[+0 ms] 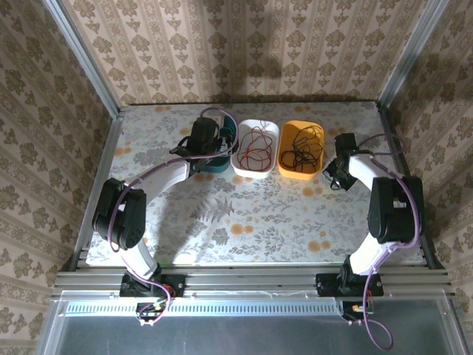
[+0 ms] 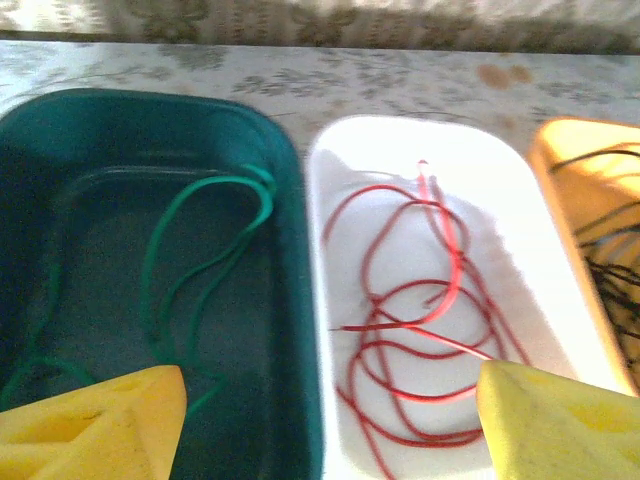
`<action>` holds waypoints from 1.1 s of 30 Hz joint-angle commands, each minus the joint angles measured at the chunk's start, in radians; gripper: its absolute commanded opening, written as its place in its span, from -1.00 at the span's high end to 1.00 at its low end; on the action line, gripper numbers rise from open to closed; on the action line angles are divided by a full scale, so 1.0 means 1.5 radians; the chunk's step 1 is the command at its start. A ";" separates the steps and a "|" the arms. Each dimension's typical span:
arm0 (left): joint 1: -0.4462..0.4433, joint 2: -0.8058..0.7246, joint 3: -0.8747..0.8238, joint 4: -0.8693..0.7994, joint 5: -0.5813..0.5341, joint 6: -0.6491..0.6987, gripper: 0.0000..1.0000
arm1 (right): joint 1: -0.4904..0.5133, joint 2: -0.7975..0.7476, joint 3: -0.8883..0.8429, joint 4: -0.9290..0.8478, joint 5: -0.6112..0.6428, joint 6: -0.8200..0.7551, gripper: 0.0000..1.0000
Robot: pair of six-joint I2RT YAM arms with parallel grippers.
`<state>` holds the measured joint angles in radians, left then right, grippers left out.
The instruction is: Untangle the cables
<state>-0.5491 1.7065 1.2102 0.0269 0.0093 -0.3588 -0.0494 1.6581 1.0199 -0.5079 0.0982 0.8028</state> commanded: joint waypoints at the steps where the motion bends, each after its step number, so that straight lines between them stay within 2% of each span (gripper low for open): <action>1: -0.005 -0.002 0.007 0.054 0.133 0.025 -0.55 | -0.001 -0.077 -0.024 -0.007 -0.005 -0.027 1.00; 5: -0.020 0.019 0.025 0.077 0.257 0.044 -0.56 | -0.002 -0.159 -0.054 0.001 -0.060 -0.076 1.00; 7: -0.029 0.032 0.037 0.083 0.318 0.052 -0.55 | -0.001 -0.207 -0.067 0.021 -0.115 -0.108 1.00; 11: -0.045 0.063 0.059 0.107 0.444 0.051 -0.54 | 0.008 -0.285 -0.101 0.103 -0.277 -0.145 1.00; 15: -0.064 0.094 0.094 0.102 0.517 0.063 -0.52 | 0.038 -0.307 -0.103 0.160 -0.377 -0.136 1.00; 21: -0.083 0.121 0.137 0.105 0.575 0.072 -0.47 | 0.090 -0.276 -0.077 0.212 -0.422 -0.103 1.00; 26: -0.088 0.137 0.157 0.101 0.586 0.071 -0.38 | 0.123 -0.257 -0.058 0.232 -0.429 -0.091 1.00; 33: -0.093 0.163 0.188 0.074 0.605 0.078 -0.02 | 0.142 -0.249 -0.049 0.254 -0.433 -0.083 1.00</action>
<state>-0.6811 1.9312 1.4574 0.1600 0.8753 -0.2665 0.1566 1.2774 0.9176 -0.1703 -0.5167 0.6621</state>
